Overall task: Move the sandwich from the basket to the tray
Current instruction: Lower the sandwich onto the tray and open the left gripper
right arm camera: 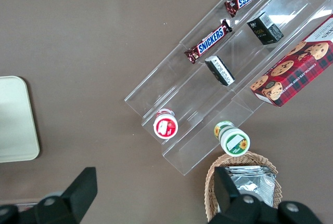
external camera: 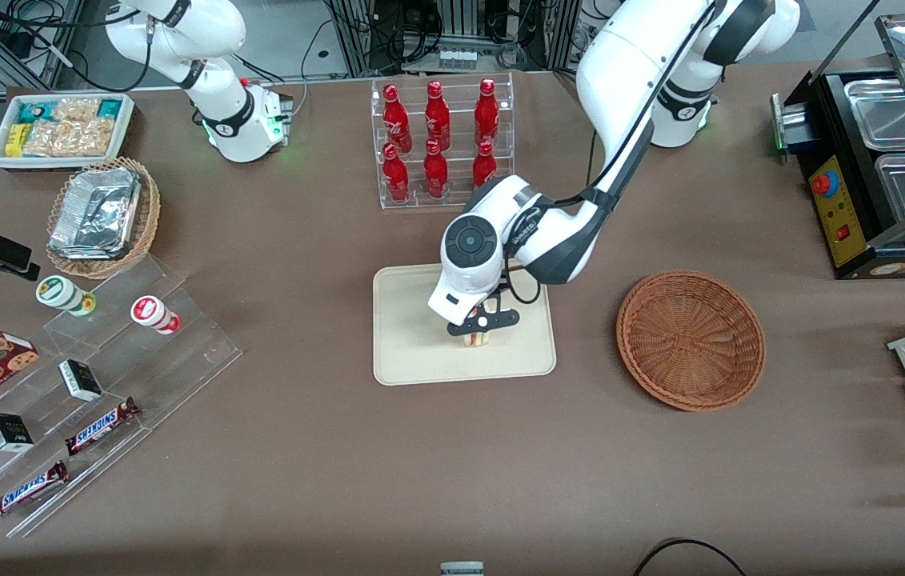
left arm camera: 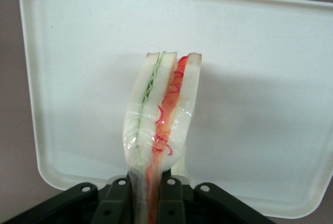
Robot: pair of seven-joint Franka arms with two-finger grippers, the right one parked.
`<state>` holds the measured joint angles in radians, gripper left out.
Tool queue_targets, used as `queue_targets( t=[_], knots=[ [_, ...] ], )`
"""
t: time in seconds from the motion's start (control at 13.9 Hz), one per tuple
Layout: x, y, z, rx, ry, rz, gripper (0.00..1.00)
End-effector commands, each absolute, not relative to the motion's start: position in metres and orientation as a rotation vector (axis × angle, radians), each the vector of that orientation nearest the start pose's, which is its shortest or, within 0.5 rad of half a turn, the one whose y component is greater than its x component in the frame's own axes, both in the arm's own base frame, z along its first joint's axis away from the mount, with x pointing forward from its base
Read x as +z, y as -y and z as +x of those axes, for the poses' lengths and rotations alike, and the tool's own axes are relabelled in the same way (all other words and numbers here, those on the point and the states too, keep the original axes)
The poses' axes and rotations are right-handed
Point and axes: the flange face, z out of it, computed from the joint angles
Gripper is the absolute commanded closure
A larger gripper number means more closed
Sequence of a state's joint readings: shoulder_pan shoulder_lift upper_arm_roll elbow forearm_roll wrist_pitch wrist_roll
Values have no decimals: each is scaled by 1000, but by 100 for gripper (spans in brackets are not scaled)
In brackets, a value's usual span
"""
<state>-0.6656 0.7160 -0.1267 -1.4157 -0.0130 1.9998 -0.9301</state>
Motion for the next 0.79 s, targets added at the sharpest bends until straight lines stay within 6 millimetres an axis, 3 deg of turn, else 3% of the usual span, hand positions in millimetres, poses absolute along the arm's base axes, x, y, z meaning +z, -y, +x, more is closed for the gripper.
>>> queue_targets(
  t=[0.0, 0.72],
  knots=[
    [260, 506, 515, 219, 281, -3053, 100],
    [231, 515, 522, 212, 402, -3025, 100]
  ],
)
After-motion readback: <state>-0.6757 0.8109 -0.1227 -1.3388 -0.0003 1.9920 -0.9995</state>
